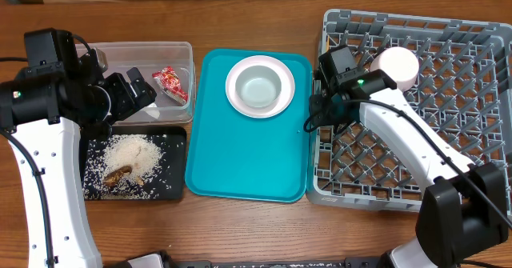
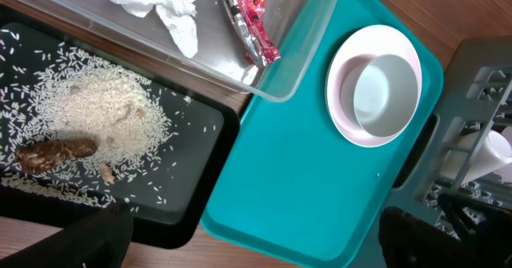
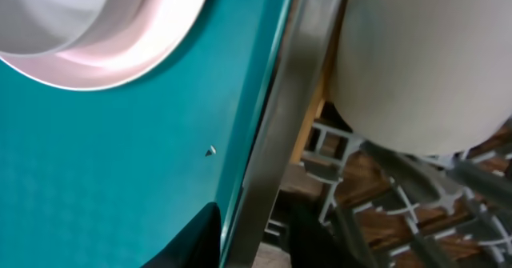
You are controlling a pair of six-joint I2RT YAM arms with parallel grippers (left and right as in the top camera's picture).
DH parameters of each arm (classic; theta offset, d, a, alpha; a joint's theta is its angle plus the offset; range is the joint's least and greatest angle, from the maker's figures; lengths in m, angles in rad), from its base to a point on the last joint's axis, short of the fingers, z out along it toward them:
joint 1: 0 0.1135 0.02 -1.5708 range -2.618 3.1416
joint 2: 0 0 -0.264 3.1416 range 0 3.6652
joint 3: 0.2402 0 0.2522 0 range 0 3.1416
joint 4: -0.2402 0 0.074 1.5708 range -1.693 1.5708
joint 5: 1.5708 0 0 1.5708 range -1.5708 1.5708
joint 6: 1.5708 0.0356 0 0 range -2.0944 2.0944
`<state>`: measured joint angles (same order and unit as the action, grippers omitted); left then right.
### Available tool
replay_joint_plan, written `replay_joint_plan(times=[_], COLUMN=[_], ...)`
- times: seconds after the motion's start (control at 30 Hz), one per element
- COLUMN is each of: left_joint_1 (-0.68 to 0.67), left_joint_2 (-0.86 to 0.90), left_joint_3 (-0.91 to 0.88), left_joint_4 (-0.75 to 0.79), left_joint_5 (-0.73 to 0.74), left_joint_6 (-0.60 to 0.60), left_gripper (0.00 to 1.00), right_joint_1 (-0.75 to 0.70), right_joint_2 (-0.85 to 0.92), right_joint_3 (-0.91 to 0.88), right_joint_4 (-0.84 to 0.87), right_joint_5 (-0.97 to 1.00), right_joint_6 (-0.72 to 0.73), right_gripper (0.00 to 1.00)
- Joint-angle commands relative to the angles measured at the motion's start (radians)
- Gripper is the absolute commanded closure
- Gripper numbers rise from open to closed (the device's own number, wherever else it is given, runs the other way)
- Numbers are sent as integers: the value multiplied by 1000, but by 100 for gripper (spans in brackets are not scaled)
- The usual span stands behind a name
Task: Sort waste into correct bins and load items into the dishwasher
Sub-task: 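Move the right gripper left back over the white bowl on the teal tray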
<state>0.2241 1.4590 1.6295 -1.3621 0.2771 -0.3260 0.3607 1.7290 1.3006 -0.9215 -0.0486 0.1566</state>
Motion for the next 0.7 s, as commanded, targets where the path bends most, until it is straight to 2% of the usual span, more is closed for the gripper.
replay_joint_plan(times=[0.0,0.1,0.2,0.67], left_joint_1=[-3,-3,-3,-3], left_joint_2=[-6,-6,-6,-6], left_joint_3=[10,10,10,10], left_joint_4=[1,1,1,1], left_joint_5=[8,8,8,8], left_joint_6=[-3,-3,-3,-3], left_gripper=[0,0,0,0], right_joint_1=[-2,-2,-3,-3], right_joint_2=[4,4,4,3], right_joint_3=[-28,-30,-30,-26], right_joint_4=[-3,-18,-31,-50], right_joint_5=[-13,-13,-1,28], right_joint_6=[1,0,0,-3], right_gripper=[73,83,87,86])
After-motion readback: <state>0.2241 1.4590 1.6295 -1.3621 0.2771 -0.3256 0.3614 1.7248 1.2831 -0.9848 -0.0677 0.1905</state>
